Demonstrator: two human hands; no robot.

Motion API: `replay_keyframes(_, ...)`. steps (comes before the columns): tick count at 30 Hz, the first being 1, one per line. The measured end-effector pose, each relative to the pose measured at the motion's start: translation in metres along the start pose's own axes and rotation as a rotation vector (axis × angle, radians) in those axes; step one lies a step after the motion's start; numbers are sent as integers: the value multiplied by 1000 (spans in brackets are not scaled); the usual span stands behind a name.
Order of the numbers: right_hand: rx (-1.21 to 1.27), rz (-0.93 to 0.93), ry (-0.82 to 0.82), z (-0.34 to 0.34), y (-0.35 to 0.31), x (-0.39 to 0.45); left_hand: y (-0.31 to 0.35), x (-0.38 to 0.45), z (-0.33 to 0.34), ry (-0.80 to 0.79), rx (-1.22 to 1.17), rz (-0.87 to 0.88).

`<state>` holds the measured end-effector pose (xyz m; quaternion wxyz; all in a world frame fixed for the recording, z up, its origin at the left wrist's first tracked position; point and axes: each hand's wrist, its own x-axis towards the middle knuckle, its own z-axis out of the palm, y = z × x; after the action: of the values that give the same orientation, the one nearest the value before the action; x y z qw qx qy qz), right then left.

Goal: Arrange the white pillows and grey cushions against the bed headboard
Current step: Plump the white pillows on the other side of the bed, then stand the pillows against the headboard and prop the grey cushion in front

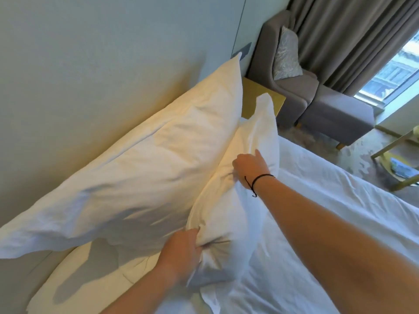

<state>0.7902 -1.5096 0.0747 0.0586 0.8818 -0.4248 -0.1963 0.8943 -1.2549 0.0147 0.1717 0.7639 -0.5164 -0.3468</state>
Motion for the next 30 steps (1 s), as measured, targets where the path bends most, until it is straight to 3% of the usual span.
replay_keyframes(3, 420, 150, 57, 65, -34, -41, -36, -18, 12, -6, 2, -179)
replay_keyframes(7, 1103, 369, -19, 112, -64, -93, -37, -24, 6, 19, 180, -135)
replay_keyframes(9, 1247, 363, -80, 122, -69, -111, -30, -26, -3, 19, 289, -105)
replay_keyframes(13, 1279, 221, -128, 136, -65, -152, -19, -45, -20, -38, 422, -120)
replay_keyframes(16, 1369, 213, -178, 146, -71, -186, -1, -71, -14, 90, 572, -74)
replay_keyframes(20, 1515, 235, -231, 172, -85, -233, 45, -102, 34, 182, 603, 209)
replay_keyframes(22, 1481, 271, -182, 194, -82, -268, 71, -110, 61, 47, 556, 293)
replay_keyframes(26, 1463, 706, -82, 261, -36, -362, 110, -108, 116, -226, 353, 181)
replay_keyframes(30, 1249, 1259, -252, 352, 31, -484, 146, -109, 171, -404, 422, 212)
